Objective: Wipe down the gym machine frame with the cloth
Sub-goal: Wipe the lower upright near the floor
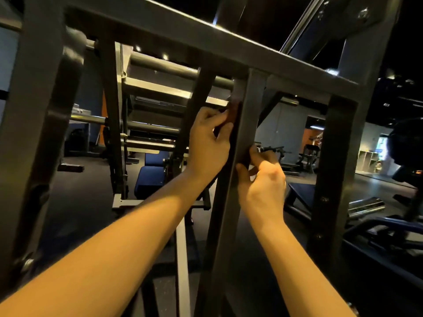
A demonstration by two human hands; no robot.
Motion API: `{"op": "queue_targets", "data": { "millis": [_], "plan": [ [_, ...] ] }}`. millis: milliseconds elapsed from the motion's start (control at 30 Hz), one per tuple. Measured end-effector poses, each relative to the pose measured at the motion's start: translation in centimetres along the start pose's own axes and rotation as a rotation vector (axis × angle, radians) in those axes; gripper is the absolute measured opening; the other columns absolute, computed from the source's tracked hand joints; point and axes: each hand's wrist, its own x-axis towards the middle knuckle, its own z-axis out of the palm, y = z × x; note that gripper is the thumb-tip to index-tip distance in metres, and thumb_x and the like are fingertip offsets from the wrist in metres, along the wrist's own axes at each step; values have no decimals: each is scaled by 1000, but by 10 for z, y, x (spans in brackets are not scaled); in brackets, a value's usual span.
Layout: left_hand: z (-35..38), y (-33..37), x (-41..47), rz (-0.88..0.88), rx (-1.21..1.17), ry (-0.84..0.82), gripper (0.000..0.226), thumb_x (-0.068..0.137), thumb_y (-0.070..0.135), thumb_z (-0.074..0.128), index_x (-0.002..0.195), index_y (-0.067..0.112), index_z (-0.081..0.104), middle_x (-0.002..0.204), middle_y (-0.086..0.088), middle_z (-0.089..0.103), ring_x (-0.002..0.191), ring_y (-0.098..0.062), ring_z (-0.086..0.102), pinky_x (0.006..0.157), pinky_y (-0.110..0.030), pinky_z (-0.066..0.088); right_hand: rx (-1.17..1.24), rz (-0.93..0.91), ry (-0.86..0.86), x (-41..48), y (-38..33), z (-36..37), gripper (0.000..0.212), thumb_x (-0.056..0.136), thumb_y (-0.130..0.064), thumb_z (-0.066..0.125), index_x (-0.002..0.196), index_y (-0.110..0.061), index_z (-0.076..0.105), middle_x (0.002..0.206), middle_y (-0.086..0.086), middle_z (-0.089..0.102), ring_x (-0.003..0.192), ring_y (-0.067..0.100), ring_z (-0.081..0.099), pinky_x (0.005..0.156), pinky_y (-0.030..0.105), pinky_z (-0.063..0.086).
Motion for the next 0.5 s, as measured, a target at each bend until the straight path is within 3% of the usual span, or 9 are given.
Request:
{"op": "queue_targets", "data": {
  "millis": [133, 267, 333, 400, 500],
  "plan": [
    [-14, -21, -66, -22, -19, -97, 18, 99, 1, 60, 114, 8, 68, 119, -3, 54, 109, -1, 59, 94, -22, 54, 89, 3, 41, -7, 6, 11, 33, 100, -18, 62, 133, -14, 64, 123, 4, 57, 102, 11, 54, 89, 22, 50],
    [-24, -41, -131, -103, -27, -160, 21, 98, 0, 61, 116, 4, 70, 117, -6, 57, 108, -6, 61, 92, -18, 51, 208, 35, 95, -37, 8, 22, 45, 99, -8, 63, 143, -8, 56, 122, -7, 46, 100, -13, 50, 84, 1, 41],
    [-29, -52, -166, -214, -89, -161, 23, 96, 4, 63, 115, 15, 71, 117, -1, 58, 113, -10, 62, 95, -26, 53, 286, 124, 95, -66, 17, 24, 42, 99, -8, 64, 140, -9, 57, 114, -25, 42, 96, -14, 53, 80, 1, 43],
    [-32, -61, -208, -318, -156, -162, 27, 95, 15, 64, 109, 37, 69, 117, 5, 61, 118, -20, 64, 98, -43, 56, 313, 225, 59, -102, 32, 30, 43, 99, -12, 65, 141, -16, 56, 114, -31, 40, 96, -5, 55, 83, 6, 45],
    [-38, -74, -267, -470, -125, -190, 36, 98, 12, 61, 96, 47, 66, 106, 14, 62, 107, -28, 69, 87, -55, 60, 323, 310, -1, -166, 62, 41, 33, 97, -13, 67, 130, -11, 62, 118, -10, 52, 100, -9, 55, 89, 11, 46]
  ]
}}
